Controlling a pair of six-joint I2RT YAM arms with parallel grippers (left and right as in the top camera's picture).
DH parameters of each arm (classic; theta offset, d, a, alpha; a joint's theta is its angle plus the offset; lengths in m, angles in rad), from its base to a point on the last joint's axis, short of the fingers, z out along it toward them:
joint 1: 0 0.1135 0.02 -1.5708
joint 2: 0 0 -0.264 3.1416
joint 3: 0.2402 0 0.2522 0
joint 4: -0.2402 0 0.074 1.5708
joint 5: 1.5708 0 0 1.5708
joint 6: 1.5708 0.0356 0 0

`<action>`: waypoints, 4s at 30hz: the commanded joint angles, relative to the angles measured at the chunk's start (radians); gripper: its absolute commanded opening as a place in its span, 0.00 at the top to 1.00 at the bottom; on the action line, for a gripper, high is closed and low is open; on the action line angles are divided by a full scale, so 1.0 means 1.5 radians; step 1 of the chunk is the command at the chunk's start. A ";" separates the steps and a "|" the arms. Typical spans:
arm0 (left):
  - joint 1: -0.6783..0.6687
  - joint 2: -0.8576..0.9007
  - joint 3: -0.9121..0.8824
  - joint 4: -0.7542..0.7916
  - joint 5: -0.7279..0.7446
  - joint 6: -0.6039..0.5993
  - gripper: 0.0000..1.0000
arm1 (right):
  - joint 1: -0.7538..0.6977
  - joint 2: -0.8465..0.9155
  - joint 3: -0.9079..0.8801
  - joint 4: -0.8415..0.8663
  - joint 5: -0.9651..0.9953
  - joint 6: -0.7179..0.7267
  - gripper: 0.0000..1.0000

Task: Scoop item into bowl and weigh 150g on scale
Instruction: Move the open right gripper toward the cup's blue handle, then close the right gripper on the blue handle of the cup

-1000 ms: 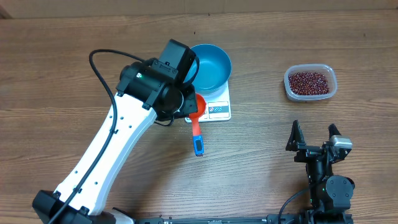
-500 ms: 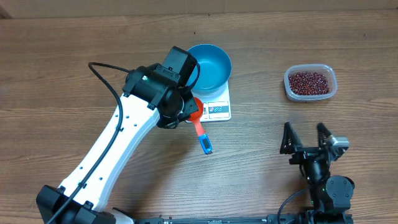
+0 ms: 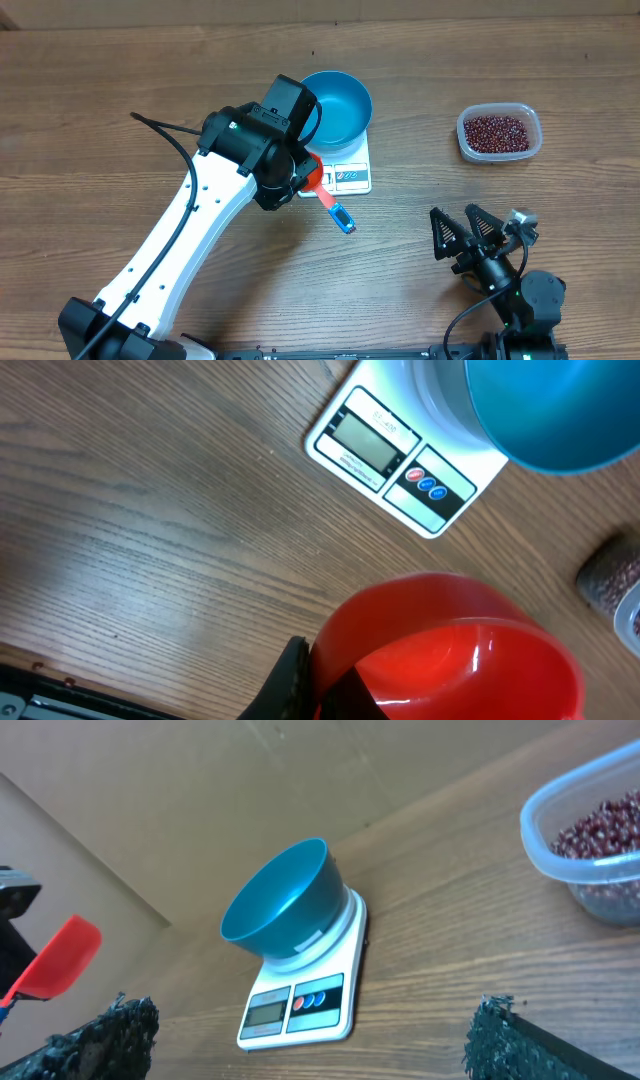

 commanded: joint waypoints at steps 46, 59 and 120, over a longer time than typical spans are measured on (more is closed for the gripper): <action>-0.009 0.063 -0.021 0.007 0.077 -0.298 0.96 | 0.007 0.536 0.238 0.279 -0.423 0.437 0.00; -0.067 0.076 -0.021 0.148 0.087 -0.323 0.96 | 0.008 0.536 0.238 0.272 -0.428 0.449 0.00; -0.030 0.068 -0.019 0.070 0.130 0.169 0.00 | 0.006 0.536 0.239 0.175 -0.345 0.154 0.96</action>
